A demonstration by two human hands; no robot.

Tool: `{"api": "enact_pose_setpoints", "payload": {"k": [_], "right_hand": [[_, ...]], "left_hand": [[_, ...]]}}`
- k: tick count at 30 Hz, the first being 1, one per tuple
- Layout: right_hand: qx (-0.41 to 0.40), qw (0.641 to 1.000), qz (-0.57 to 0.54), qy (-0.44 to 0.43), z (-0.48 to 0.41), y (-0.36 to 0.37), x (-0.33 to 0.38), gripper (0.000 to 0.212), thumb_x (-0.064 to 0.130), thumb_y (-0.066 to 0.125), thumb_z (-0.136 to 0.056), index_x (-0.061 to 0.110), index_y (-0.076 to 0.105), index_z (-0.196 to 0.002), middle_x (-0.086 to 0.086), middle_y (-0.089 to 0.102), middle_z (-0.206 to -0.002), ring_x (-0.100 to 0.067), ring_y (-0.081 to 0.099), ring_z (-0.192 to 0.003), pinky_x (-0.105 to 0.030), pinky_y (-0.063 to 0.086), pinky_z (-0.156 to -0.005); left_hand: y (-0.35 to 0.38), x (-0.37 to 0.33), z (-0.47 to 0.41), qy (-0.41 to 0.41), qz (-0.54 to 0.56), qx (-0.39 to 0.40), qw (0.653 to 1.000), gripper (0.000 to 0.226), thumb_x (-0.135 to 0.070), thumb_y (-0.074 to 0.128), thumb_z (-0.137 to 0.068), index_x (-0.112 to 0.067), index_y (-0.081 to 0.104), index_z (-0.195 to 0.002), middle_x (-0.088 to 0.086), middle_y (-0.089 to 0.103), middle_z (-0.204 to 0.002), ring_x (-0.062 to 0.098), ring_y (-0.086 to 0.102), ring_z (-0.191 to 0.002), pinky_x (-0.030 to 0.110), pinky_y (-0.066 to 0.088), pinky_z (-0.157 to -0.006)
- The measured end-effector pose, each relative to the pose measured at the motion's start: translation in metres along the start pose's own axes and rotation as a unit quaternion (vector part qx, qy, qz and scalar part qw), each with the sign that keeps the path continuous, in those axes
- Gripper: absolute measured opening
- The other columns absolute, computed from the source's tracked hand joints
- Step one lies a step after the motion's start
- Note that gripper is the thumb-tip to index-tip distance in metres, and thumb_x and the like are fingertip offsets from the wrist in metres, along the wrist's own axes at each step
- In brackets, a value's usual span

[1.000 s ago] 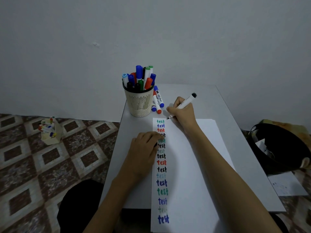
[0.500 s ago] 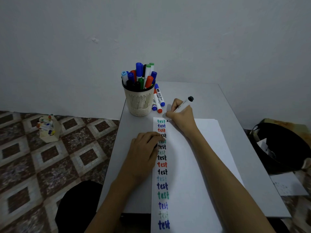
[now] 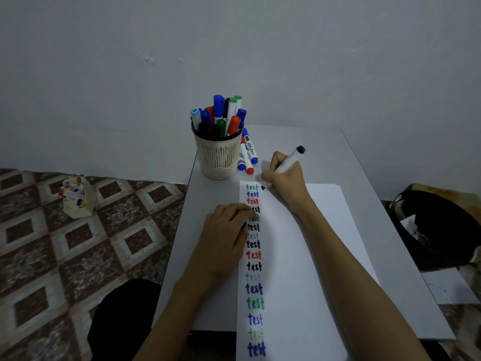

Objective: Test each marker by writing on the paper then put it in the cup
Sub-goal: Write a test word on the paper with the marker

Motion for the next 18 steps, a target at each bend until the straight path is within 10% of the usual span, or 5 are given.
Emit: {"api": "enact_pose_setpoints", "payload": {"k": [14,18], "right_hand": [[-0.007,1.0,0.03,0.003,-0.0033,-0.0004,-0.0053,0.036,-0.005,0.068,-0.076,0.01,0.038,-0.065,-0.018,0.049,-0.07,-0.039,0.058,-0.068,-0.03,0.053,-0.054],[-0.046,0.999,0.015,-0.004,-0.0023,-0.0068,-0.0041,0.03,-0.011,0.063,-0.072,0.007,0.039,-0.066,-0.008,0.039,-0.06,-0.023,0.042,-0.057,-0.026,0.04,-0.05]], "left_hand": [[-0.0001,0.0014,0.0001,-0.005,0.007,-0.002,1.0,0.037,-0.028,0.036,-0.089,-0.016,0.061,-0.114,0.0,0.058,-0.12,0.017,0.05,-0.107,0.034,0.042,-0.088],[0.0001,0.0013,-0.0011,-0.006,0.007,-0.002,1.0,0.038,-0.028,0.036,-0.089,-0.015,0.061,-0.114,0.0,0.058,-0.12,0.017,0.05,-0.107,0.035,0.042,-0.089]]}}
Point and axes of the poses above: each hand's wrist, its own z-axis away from the middle knuckle, its own y-axis out of the palm, x = y × z, the point moved 8 cm from there along -z, towards the middle knuckle
